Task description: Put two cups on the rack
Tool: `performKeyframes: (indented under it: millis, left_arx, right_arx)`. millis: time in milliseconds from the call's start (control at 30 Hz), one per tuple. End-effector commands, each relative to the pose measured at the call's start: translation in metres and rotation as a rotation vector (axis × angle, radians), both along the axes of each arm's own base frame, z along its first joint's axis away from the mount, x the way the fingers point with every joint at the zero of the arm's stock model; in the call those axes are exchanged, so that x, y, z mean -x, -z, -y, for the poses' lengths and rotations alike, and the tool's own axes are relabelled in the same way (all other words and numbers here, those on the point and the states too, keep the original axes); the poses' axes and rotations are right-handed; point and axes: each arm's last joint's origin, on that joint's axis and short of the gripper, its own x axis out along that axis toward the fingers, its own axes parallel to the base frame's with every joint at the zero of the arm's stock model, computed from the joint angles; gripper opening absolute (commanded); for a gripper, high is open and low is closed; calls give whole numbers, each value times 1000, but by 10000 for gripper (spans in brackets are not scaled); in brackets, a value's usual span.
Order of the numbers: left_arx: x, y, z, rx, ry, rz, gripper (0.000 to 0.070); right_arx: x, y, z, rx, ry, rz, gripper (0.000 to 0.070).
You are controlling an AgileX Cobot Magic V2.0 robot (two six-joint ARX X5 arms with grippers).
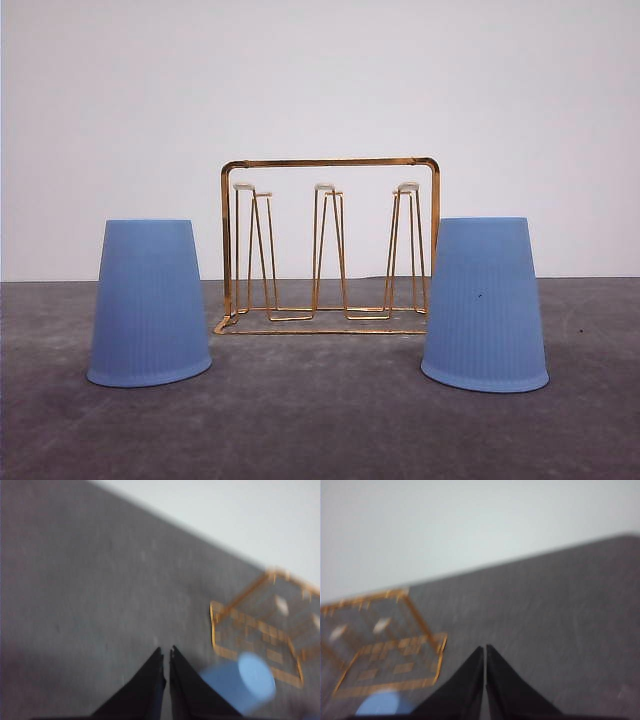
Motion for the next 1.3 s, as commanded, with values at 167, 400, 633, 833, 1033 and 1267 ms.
performKeyframes:
  millis: [167,400,633,833,1033,1267]
  left_arx:
    - [-28,-7,6,-66,282,-155,4]
    - [-45,-5,25,-235,530,-115,4]
    - [-43,-9,48,-472,817,59,4]
    - [-43,-11,52,-573,887,144,330]
    - [-48,-10,54,-510,861,115,445]
    - [-79,-4,67,-439,827,87,531]
  right_arx:
    - [-23,2,-4,93,-178,-157,5]
    - [-34,7,-13,261,-306,-181,6]
    - [-31,8,-27,386,-458,-135,7]
    - [-30,7,-28,404,-463,-129,442]
    - [-30,7,-28,406,-457,-124,569]
    - [-31,5,-29,403,-454,-100,568]
